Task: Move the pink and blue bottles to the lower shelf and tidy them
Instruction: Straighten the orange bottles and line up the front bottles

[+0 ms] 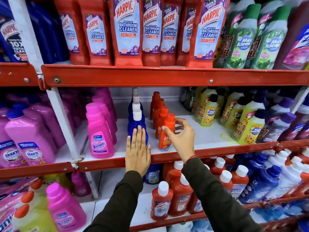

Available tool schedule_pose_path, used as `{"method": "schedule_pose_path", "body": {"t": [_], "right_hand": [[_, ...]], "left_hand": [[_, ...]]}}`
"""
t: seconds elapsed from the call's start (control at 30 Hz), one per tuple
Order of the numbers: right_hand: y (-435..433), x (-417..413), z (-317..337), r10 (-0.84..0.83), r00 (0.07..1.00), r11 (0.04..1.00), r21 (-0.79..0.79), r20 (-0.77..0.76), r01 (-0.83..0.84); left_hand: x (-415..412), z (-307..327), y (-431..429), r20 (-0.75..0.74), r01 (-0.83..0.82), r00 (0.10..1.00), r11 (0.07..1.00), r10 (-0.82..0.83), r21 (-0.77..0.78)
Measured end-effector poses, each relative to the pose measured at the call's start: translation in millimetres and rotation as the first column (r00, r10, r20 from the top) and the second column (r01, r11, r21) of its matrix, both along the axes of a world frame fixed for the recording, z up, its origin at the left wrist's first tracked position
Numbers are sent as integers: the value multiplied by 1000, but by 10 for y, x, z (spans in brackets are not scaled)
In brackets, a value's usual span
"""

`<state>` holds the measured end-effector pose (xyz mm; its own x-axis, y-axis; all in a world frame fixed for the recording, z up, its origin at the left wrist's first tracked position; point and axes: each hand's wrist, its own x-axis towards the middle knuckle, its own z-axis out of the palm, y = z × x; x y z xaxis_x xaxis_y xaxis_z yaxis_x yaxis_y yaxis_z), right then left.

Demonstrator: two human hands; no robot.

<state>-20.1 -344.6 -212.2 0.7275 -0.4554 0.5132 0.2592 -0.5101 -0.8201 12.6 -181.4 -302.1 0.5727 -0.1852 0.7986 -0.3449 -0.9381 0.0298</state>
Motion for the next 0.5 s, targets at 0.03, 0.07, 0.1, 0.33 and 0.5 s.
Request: {"method": "schedule_pose_path", "body": {"t": [0.03,0.07,0.1,0.33,0.5], "right_hand": [[14,8,-15,-5,1000,1000,-8,-7,5],[23,16,-28,-11,1000,1000,-14,-12,11],[27,23,-42,-15,1000,1000,-17,-15,15],[40,61,-105,-52,999,998,-46,-15,51],[49,47,-172,-37,999,997,-69,-6,36]], "left_hand": [[0,2,0,-7,2,1000,1000,-2,-2],[-3,3,1,-13,1,1000,1000,-1,-1],[-5,5,2,-19,0,1000,1000,0,0],[-27,23,12,-38,-5,999,1000,6,19],[-74,67,20,-80,10,997,999,-7,40]]}}
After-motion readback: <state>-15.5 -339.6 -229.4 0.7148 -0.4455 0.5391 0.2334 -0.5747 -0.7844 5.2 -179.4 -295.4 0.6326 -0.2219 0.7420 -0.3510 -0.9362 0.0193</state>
